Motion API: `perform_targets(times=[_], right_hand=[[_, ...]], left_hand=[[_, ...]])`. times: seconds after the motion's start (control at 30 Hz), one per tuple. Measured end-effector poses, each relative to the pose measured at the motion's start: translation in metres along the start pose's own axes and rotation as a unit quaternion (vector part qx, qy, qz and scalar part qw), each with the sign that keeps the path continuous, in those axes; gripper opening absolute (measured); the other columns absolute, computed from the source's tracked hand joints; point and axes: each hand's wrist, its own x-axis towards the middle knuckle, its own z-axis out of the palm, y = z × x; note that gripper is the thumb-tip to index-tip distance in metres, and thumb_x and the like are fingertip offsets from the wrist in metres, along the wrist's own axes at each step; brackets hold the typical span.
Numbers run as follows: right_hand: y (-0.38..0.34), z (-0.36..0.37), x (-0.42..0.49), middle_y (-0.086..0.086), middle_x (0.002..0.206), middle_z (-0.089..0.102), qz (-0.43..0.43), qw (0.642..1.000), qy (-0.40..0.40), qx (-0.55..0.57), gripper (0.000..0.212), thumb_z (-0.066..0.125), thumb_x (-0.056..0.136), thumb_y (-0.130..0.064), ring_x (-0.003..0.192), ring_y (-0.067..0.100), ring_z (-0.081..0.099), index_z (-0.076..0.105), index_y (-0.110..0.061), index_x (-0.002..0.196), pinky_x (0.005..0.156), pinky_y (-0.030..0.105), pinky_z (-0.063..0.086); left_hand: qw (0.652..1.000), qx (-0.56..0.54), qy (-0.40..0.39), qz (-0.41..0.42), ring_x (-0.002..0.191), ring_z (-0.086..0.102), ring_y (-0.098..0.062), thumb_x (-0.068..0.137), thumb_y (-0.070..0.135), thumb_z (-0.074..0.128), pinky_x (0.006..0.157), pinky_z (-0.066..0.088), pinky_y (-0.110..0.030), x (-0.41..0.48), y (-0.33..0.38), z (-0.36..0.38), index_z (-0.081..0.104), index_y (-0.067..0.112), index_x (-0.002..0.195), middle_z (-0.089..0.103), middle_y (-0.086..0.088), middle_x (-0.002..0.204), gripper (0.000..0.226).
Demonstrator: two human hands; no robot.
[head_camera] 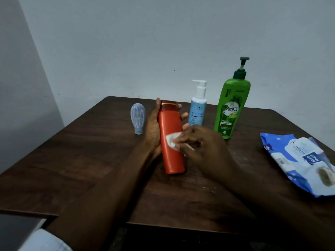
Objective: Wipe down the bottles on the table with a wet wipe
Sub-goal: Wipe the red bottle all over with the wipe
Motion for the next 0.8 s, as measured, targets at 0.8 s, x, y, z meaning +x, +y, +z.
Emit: perform_targets(times=[0.8], right_hand=[[-0.019, -0.031, -0.020, -0.015, 0.094, 0.068, 0.015, 0.997, 0.065, 0.045, 0.016, 0.068, 0.088, -0.029, 0.090, 0.002, 0.065, 0.077, -0.023, 0.101, 0.076, 0.013, 0.048]], left_hand=[[0.986, -0.138, 0.093, 0.032, 0.061, 0.066, -0.019, 0.098, 0.062, 0.036, 0.073, 0.060, -0.038, -0.002, 0.015, 0.019, 0.058, 0.005, 0.092, 0.065, -0.009, 0.069, 0.062]])
